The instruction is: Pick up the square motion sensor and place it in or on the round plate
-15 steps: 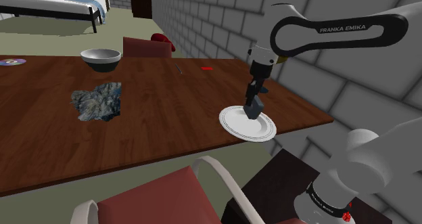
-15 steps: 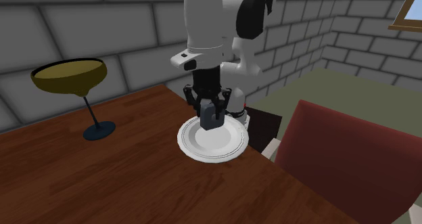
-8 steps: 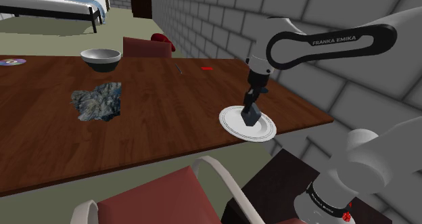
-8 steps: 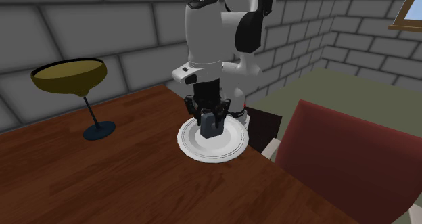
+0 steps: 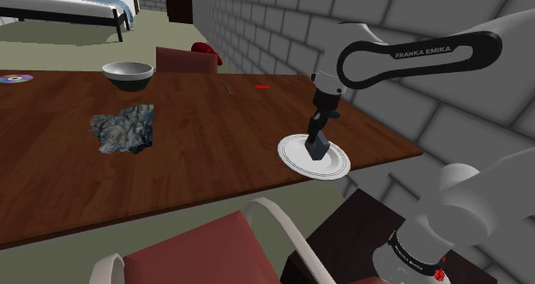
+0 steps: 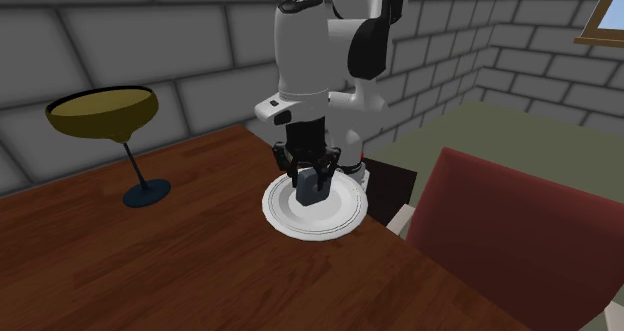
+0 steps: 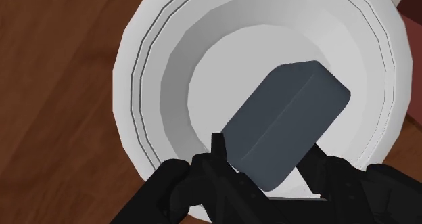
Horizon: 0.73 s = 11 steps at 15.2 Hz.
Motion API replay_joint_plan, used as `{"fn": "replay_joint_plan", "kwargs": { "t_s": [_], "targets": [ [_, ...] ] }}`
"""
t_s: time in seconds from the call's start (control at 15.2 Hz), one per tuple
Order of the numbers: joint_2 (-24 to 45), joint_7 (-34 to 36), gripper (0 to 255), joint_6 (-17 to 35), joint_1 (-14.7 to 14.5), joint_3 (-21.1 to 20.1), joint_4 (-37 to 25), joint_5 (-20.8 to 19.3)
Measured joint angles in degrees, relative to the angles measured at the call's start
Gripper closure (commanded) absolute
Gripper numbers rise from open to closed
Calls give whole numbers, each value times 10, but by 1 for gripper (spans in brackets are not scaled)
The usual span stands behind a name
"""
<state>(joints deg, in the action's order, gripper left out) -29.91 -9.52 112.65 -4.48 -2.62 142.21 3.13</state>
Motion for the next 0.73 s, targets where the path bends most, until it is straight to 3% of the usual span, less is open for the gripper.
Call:
{"fn": "replay_joint_plan", "kwargs": {
  "t_s": [0.4, 0.73],
  "targets": [
    [2, 0, 0, -2, 0, 0, 4, 0],
    [-11, -1, 0, -70, 2, 4, -52, -3]
  ]
}}
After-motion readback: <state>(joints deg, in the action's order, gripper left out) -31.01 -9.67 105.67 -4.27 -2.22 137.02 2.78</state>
